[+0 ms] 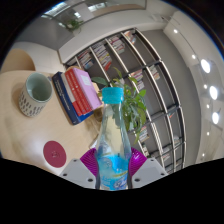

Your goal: Pour water

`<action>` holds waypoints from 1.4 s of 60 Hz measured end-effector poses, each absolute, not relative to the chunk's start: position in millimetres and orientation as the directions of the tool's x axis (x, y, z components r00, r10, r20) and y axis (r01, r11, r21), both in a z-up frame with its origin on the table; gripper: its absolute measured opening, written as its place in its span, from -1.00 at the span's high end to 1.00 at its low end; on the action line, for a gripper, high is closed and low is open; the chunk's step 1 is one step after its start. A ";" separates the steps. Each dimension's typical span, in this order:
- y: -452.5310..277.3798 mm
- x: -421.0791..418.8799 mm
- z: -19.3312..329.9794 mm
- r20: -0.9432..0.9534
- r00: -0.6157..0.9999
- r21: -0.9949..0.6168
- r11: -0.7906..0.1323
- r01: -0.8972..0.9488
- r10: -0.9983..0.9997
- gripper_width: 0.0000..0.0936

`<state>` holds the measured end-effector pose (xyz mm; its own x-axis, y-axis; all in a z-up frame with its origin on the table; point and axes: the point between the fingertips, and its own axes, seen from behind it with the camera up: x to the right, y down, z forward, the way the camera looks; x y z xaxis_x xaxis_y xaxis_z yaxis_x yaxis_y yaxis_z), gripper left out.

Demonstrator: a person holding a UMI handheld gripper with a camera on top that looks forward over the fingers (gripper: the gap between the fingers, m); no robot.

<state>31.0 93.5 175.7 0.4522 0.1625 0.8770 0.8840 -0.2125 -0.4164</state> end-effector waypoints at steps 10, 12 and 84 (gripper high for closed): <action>107.2 -14.7 171.5 0.970 0.075 -0.042 -0.146 0.988 0.232 0.21; 108.8 -24.6 167.5 0.972 -0.004 0.037 -0.136 0.990 0.235 0.22; 106.0 -110.4 286.4 0.631 0.774 -0.774 -0.019 0.632 0.043 0.15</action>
<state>-110.4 106.0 286.4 0.7744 0.0434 0.6312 0.6324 -0.0195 -0.7744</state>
